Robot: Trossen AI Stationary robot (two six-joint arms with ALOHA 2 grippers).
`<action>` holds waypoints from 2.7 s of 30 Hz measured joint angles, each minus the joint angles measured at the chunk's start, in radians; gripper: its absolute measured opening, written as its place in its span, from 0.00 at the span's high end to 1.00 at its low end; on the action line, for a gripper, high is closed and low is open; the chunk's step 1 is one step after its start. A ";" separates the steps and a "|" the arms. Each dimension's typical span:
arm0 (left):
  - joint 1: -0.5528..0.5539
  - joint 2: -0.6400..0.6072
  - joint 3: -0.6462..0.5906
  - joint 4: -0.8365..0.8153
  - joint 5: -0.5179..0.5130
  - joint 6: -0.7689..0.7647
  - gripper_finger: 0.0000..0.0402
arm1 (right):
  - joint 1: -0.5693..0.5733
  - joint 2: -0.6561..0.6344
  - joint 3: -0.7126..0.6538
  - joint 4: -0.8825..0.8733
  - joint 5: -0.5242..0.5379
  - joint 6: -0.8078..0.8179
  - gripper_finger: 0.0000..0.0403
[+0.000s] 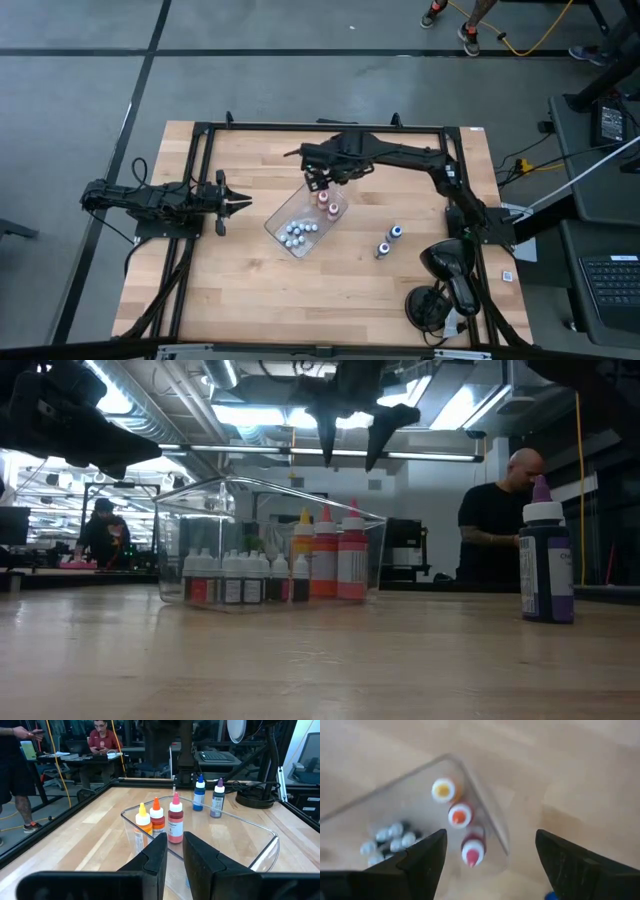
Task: Pick & Place food coloring
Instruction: Put the large blue food coloring bottle into the transparent bin
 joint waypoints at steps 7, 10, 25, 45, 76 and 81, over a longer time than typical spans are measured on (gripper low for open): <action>0.000 0.000 0.000 0.000 0.000 0.000 0.87 | -0.024 -0.012 -0.063 0.021 0.104 0.056 0.24; 0.000 0.000 0.000 0.000 0.000 0.000 0.86 | -0.043 -0.031 -0.164 0.077 0.089 0.053 0.25; 0.000 0.000 0.000 0.000 0.000 0.000 0.86 | 0.089 -0.480 -0.847 0.263 -0.049 0.398 0.30; 0.000 0.000 0.000 0.000 0.000 0.000 0.86 | 0.246 -0.678 -1.336 0.560 -0.161 0.719 0.31; 0.000 0.000 0.000 0.000 0.000 0.000 0.86 | 0.213 -0.674 -1.192 0.406 -0.066 0.465 0.63; 0.000 0.000 0.000 0.000 0.000 0.000 0.86 | 0.154 -0.626 -1.022 0.280 -0.035 0.282 0.63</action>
